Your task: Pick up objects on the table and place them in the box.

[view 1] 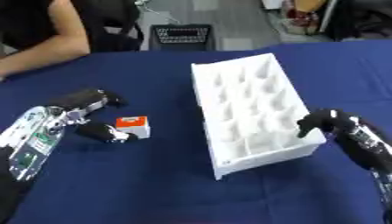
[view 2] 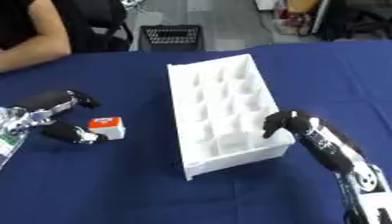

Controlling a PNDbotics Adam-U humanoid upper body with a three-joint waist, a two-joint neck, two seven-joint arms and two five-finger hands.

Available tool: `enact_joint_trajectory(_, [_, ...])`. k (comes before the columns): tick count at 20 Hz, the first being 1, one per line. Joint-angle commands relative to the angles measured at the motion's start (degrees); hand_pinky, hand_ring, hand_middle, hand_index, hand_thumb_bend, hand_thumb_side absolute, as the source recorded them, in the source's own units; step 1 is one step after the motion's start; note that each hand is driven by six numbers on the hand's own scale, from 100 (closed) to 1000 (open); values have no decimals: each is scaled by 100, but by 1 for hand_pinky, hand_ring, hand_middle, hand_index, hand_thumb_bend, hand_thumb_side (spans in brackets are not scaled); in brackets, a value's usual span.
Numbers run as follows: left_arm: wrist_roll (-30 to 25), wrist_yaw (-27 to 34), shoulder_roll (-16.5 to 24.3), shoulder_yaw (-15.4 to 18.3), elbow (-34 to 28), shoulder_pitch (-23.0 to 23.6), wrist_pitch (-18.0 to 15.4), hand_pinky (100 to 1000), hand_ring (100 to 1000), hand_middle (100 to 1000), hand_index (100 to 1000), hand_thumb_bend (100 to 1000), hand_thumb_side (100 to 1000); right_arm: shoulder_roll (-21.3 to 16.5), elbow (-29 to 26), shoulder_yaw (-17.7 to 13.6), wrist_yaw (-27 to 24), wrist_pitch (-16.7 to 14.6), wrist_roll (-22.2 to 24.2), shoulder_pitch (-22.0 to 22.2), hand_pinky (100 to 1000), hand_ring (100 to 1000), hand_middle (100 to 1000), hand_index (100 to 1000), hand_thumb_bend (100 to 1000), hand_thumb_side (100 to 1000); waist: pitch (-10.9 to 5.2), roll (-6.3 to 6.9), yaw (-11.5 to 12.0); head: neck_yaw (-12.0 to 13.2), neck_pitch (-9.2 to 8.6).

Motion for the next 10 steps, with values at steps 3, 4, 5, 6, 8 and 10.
enact_joint_trajectory(3, [51,-33,58,63,6,-91,12,858,842,748,873,721,550,-53,-55,-9,-14,4,9,-14,862,622,639,789,100,967,-96,2,-13,10,-92])
enact_joint_trajectory(4, [56,-18,44,59,22,-90,13,861,843,749,876,709,544,-52,-54,-9,-12,5,9,-12,862,622,639,789,100,968,-95,2,-15,11,-91])
enact_joint_trajectory(5, [63,5,31,55,40,-91,15,863,844,749,878,686,533,-51,-54,-8,-10,5,9,-11,862,622,639,789,100,968,-94,2,-17,11,-90])
enact_joint_trajectory(6, [73,30,17,50,58,-92,18,865,846,750,880,663,522,-50,-55,-9,-10,5,9,-12,861,622,639,789,100,968,-94,2,-18,8,-90])
enact_joint_trajectory(8, [93,102,-11,38,93,-90,21,869,848,751,882,648,519,-49,-56,-8,-10,6,8,-13,861,622,639,789,100,968,-93,1,-22,4,-91])
enact_joint_trajectory(10, [110,187,-30,20,119,-86,19,877,852,753,888,613,509,-48,-57,-6,-9,7,8,-12,862,622,639,789,100,968,-93,1,-25,4,-92])
